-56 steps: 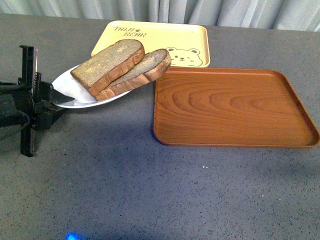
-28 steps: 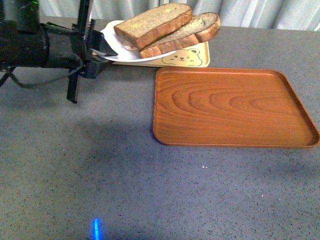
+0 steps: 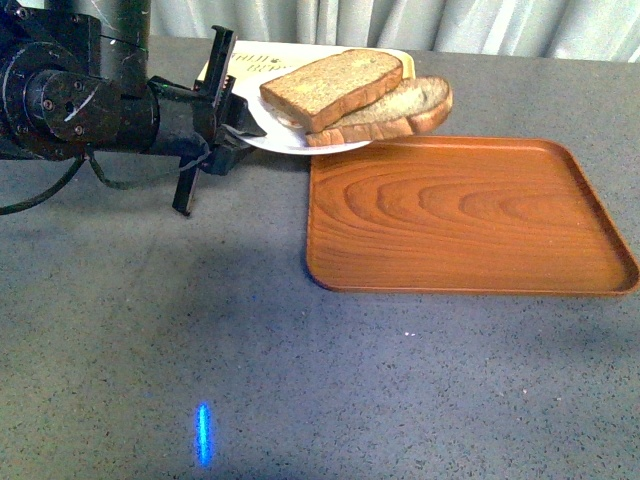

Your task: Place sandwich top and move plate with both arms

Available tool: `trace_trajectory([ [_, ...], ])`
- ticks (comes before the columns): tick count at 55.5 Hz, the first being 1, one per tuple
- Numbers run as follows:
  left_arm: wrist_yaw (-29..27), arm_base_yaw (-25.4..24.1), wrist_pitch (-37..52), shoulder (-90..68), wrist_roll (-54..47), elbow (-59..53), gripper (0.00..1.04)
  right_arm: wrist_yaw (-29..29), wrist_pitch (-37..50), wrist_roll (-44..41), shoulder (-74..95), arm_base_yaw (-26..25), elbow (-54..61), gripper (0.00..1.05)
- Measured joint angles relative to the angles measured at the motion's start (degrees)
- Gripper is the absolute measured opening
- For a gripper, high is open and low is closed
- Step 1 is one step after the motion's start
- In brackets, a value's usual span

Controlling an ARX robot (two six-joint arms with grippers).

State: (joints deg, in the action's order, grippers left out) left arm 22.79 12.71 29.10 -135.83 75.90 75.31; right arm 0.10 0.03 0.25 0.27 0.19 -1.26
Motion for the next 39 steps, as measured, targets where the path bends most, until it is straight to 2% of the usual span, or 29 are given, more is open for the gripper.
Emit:
trace_trajectory([
  [1, 0.00, -0.02, -0.11, -0.04, 0.00, 0.04, 0.04, 0.00, 0.00, 0.00, 0.00, 0.00, 0.00, 0.96],
  [5, 0.35, -0.11, -2.23, -0.26, -0.57, 0.26, 0.19, 0.00, 0.00, -0.02, 0.00, 0.00, 0.00, 0.96],
  [8, 0.33, -0.13, -4.09, -0.26, -1.20, 0.52, 0.23, 0.00, 0.00, 0.00, 0.00, 0.00, 0.00, 0.96],
  [12, -0.35, -0.17, -7.41, -0.11, -2.32, 1.09, 0.33, 0.00, 0.00, 0.00, 0.00, 0.00, 0.00, 0.96],
  [20, -1.01, -0.35, -12.15, 1.53, -2.56, 1.79, 0.58, 0.02, -0.02, 0.00, 0.00, 0.00, 0.00, 0.96],
  [33, -1.07, -0.37, -13.90, 5.49, -2.40, 1.77, 0.95, 0.00, 0.00, 0.00, 0.00, 0.00, 0.00, 0.96],
  [35, -1.07, -0.37, -14.05, 6.19, -2.40, 1.77, 0.98, 0.00, -0.02, 0.00, 0.00, 0.00, 0.00, 0.96],
  [39, -0.92, -0.37, -14.12, 7.37, -2.29, 1.77, 0.95, 0.00, 0.00, 0.00, 0.00, 0.00, 0.00, 0.96],
])
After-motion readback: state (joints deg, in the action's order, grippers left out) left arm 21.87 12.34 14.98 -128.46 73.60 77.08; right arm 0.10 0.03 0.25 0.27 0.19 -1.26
